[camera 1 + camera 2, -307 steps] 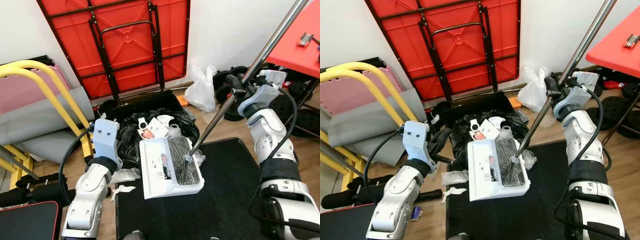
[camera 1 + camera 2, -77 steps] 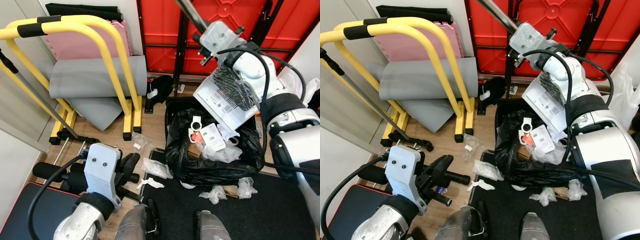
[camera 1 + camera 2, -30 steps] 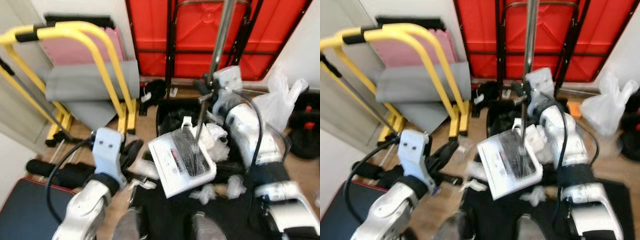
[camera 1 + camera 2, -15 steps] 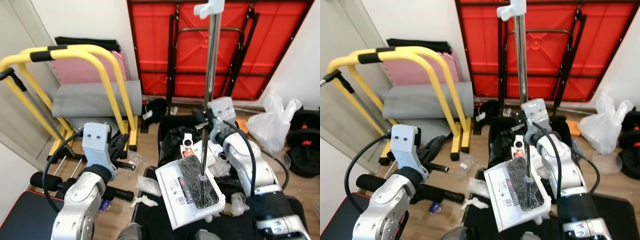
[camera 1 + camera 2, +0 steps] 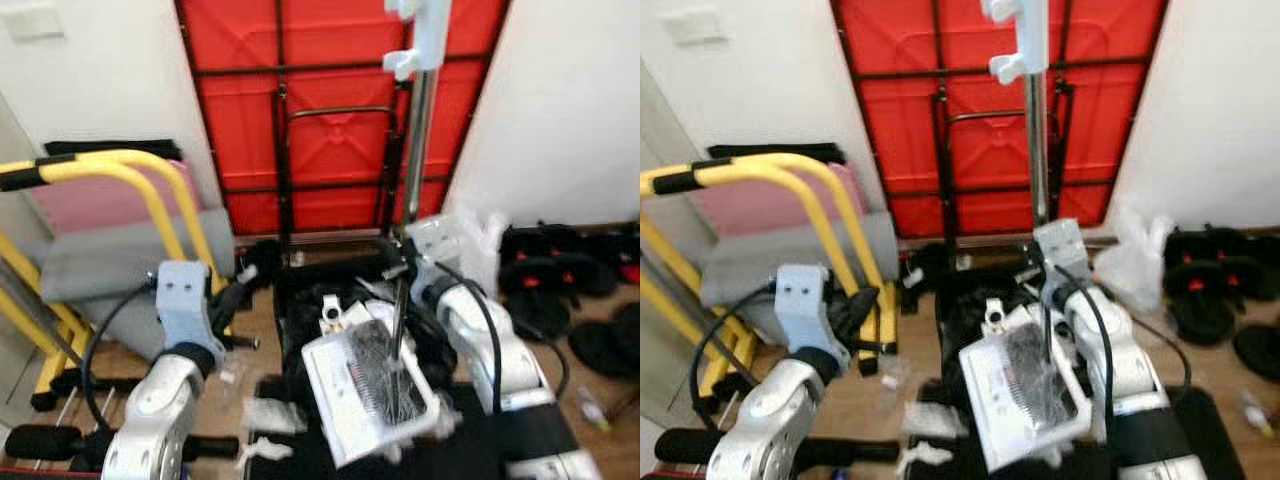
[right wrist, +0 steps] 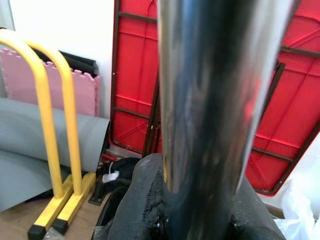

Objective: Sweep floor

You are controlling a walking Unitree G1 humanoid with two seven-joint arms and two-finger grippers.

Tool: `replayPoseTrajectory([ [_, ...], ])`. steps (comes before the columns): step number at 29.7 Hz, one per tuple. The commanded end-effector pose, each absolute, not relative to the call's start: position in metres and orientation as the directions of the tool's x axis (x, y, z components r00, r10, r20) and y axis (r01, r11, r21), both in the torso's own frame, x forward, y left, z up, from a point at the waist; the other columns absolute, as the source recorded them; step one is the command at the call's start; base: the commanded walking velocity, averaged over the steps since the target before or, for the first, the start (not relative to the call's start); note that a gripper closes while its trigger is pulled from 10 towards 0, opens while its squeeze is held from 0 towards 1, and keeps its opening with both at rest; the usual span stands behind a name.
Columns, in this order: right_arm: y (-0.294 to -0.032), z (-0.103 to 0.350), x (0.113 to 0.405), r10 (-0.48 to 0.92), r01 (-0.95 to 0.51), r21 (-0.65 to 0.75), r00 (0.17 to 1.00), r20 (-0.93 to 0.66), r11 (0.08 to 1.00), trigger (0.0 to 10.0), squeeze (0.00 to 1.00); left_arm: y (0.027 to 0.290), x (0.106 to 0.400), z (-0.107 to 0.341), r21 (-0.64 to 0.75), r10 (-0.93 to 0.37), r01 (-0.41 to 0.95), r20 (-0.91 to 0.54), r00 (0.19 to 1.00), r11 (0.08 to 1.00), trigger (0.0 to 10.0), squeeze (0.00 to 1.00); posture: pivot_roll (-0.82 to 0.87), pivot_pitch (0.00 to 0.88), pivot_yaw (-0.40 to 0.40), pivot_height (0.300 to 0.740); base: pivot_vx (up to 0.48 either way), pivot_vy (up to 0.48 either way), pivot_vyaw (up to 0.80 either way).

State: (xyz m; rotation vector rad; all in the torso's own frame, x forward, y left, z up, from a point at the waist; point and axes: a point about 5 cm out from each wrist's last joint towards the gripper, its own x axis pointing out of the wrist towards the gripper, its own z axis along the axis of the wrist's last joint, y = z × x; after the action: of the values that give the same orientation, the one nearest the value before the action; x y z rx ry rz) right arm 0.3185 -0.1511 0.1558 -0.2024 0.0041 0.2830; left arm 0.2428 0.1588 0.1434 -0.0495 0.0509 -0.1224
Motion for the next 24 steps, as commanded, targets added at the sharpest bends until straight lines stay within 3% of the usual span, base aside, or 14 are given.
replayPoseTrajectory([
  [1, -0.1459, 0.1730, 0.3222, 0.291, -0.278, -0.194, 0.956, 0.042, 0.941, 10.0, 0.00, 0.1625, 0.2442, 0.1406, -0.048, -0.102, 0.099, -0.055, 0.993, 0.994, 10.0, 0.00, -0.13, 0.000, 0.009, 0.740, 0.000, 0.000, 0.00],
  [8, -0.1485, 0.1768, 0.3272, 0.258, -0.243, -0.199, 0.965, 0.050, 0.949, 10.0, 0.00, 0.1623, 0.2459, 0.1403, -0.043, -0.103, 0.101, -0.046, 0.994, 0.994, 10.0, 0.00, -0.13, 0.000, 0.010, 0.740, 0.000, 0.000, 0.00],
  [24, -0.1449, 0.1747, 0.3288, 0.252, -0.241, -0.183, 0.967, 0.042, 0.953, 10.0, 0.00, 0.1615, 0.2455, 0.1393, -0.036, -0.109, 0.108, -0.041, 0.993, 0.994, 10.0, 0.00, -0.12, 0.000, 0.009, 0.740, -0.265, 0.000, -0.15],
])
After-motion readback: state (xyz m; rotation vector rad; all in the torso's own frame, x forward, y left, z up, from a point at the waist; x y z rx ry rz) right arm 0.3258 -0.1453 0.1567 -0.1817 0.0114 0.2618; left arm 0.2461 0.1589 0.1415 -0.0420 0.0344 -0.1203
